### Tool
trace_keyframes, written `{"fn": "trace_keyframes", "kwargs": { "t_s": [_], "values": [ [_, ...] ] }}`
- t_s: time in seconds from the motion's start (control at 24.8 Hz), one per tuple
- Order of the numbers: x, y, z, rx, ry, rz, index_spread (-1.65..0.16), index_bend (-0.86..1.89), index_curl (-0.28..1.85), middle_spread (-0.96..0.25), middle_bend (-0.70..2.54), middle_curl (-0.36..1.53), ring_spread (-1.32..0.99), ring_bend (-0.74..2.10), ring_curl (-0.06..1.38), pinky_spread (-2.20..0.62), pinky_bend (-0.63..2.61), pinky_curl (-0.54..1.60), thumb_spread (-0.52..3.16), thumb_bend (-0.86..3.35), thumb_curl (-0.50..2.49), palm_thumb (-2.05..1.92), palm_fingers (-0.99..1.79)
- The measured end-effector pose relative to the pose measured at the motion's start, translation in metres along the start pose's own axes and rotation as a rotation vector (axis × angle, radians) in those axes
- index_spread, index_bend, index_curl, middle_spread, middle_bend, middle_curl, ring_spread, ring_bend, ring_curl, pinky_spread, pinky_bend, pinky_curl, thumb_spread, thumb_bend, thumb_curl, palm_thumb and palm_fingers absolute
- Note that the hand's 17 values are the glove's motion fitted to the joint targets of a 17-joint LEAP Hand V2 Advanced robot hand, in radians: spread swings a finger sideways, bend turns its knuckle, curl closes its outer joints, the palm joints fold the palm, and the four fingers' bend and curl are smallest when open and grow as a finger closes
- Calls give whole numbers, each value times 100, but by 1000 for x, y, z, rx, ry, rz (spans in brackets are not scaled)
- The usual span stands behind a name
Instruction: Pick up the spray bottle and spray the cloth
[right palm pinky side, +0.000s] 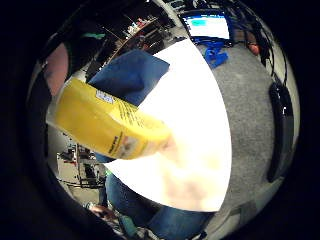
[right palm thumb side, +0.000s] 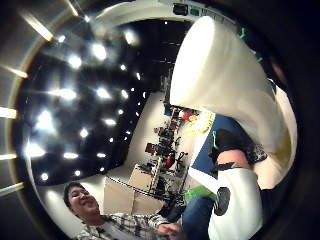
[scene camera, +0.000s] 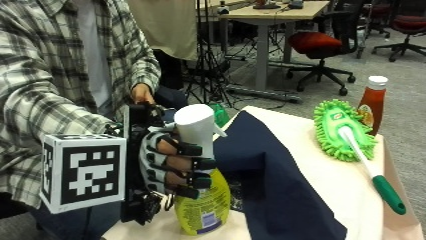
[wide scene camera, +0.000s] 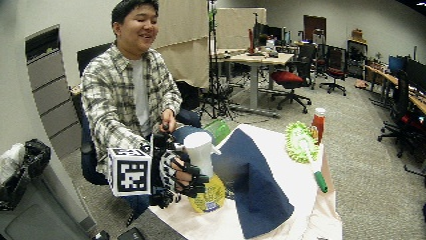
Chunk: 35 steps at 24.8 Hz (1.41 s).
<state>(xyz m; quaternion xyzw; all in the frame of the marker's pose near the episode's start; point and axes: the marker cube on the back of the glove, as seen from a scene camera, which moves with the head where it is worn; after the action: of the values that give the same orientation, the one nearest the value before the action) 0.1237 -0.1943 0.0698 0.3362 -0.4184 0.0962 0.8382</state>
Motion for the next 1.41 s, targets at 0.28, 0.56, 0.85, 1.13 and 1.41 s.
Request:
{"fn": "trace_keyframes", "kwargs": {
  "t_s": [0.28,0.56,0.85,1.13,1.41],
  "values": [
    [-1,-10,6,17,-91,1,-22,15,25,-2,42,41,-3,44,33,15,20,33,93,-1,50,94,69],
    [2,-14,12,13,-165,2,-23,14,27,-4,43,42,-5,44,34,13,18,32,90,0,53,102,79],
    [1,-17,17,6,-201,1,-25,17,29,-8,42,43,-10,46,35,10,22,33,71,-1,58,110,103],
    [2,-22,16,20,-198,8,-26,17,34,-13,46,47,-15,50,40,5,22,36,54,-2,62,114,117],
    [-4,-24,15,30,-174,5,-28,18,37,-15,48,49,-18,52,43,-1,26,37,42,-2,65,115,121]
  ]
}}
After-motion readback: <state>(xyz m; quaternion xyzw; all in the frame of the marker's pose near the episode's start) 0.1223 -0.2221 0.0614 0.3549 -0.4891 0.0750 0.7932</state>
